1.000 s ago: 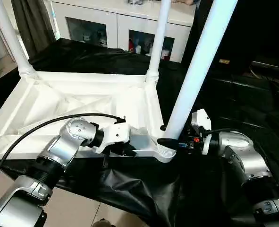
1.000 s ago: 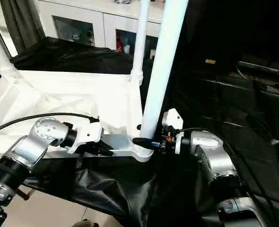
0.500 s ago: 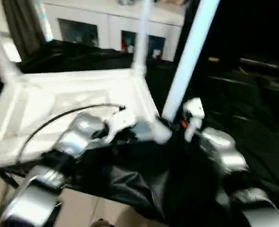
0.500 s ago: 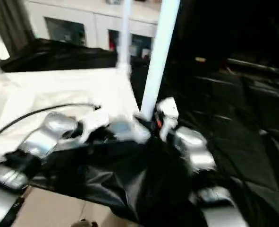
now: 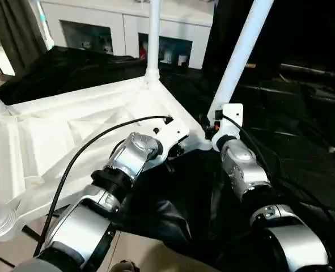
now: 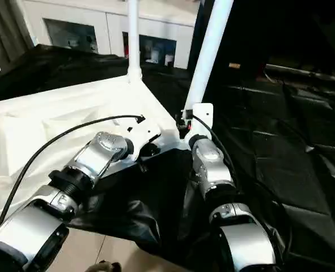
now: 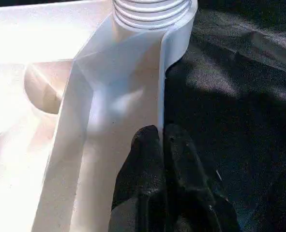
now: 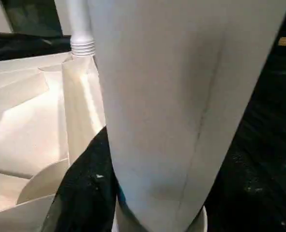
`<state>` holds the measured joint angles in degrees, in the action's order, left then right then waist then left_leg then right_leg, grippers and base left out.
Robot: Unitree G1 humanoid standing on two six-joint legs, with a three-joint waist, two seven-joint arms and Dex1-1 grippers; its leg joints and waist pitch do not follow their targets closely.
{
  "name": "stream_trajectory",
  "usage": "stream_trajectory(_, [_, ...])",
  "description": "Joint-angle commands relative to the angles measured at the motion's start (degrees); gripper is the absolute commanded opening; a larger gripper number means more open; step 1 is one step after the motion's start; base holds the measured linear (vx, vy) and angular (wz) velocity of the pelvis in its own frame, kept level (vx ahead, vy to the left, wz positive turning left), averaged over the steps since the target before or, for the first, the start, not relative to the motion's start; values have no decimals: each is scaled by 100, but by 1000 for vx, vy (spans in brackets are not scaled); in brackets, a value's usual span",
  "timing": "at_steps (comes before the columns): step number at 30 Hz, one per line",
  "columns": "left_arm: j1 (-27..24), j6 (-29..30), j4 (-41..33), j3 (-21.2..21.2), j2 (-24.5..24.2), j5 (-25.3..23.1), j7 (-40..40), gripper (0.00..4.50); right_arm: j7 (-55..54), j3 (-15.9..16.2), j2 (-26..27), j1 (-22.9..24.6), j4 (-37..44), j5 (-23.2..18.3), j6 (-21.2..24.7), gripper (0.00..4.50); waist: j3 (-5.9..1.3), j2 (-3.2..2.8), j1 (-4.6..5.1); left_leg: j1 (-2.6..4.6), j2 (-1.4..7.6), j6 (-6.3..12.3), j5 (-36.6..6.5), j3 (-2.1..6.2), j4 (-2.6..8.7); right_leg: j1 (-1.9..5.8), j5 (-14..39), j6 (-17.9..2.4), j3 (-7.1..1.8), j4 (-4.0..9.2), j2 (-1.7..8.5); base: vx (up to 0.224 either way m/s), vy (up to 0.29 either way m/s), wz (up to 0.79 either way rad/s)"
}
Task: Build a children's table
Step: Insert table leg to table base
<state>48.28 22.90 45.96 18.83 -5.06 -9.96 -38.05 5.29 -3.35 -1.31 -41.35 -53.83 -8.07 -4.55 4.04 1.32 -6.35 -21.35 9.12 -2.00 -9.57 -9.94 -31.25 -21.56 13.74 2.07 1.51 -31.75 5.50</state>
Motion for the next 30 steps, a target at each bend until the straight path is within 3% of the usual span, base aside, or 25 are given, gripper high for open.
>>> stream_trajectory(1, [94,49,130,22,176,-95,396,0,105,185,310,378,-731,63,442,188,-140,-91,66,266,362,-585,-4337,291,612,-159,2863,-571,-103,523,337,0,0,0])
stream_trajectory(4, [76,47,111,22,130,-91,362,0,141,181,314,349,-768,68,459,188,-150,-72,67,284,364,-573,-4429,294,619,-162,2940,-535,-93,547,342,0,0,0])
stream_trajectory(6, [80,35,136,6,112,-101,355,0,122,160,331,312,-809,99,457,188,-172,-83,57,272,369,-546,-4242,284,632,-131,2743,-573,-106,541,363,0,0,0])
stream_trajectory(7, [81,31,143,1,104,-107,347,0,114,149,337,293,-826,104,460,188,-178,-47,54,267,372,-520,-4110,264,638,-130,2616,-595,-115,550,360,0,0,0])
stream_trajectory(11, [96,19,175,-12,92,-114,337,0,92,109,351,206,-931,145,473,188,-163,-44,50,254,374,-501,-4023,263,640,-132,2663,-613,-128,552,379,0,0,0])
stream_trajectory(14, [107,-3,196,-8,78,-110,308,0,92,122,348,136,-998,224,526,188,-152,-54,54,291,375,-528,-4190,267,647,-165,2801,-581,-118,570,366,0,0,0])
stream_trajectory(19, [103,-18,181,0,53,-121,222,0,374,91,325,5,-1026,224,636,188,-147,-63,66,280,369,-525,-4302,281,656,-159,2923,-534,-101,585,364,0,0,0])
stream_trajectory(20, [105,-22,181,-2,50,-124,215,0,405,88,319,-16,-1022,228,640,244,-154,-68,62,292,370,-529,-4330,281,655,-167,2954,-524,-102,589,364,0,0,0])
stream_trajectory(24, [115,-41,182,-7,37,-127,198,0,540,79,292,-100,-993,233,623,268,-152,-80,73,283,371,-540,-4410,293,662,-159,3007,-520,-83,602,368,0,0,0])
stream_trajectory(25, [114,-47,182,-5,36,-127,198,0,555,80,284,-116,-988,243,615,292,-156,-63,88,274,370,-531,-4428,296,672,-141,2995,-517,-60,590,356,0,0,0])
stream_trajectory(30, [113,-73,171,1,12,-126,162,0,721,14,233,-201,-882,177,550,324,-161,-92,96,304,378,-492,-4427,265,689,-119,2880,-564,7,626,367,0,0,0])
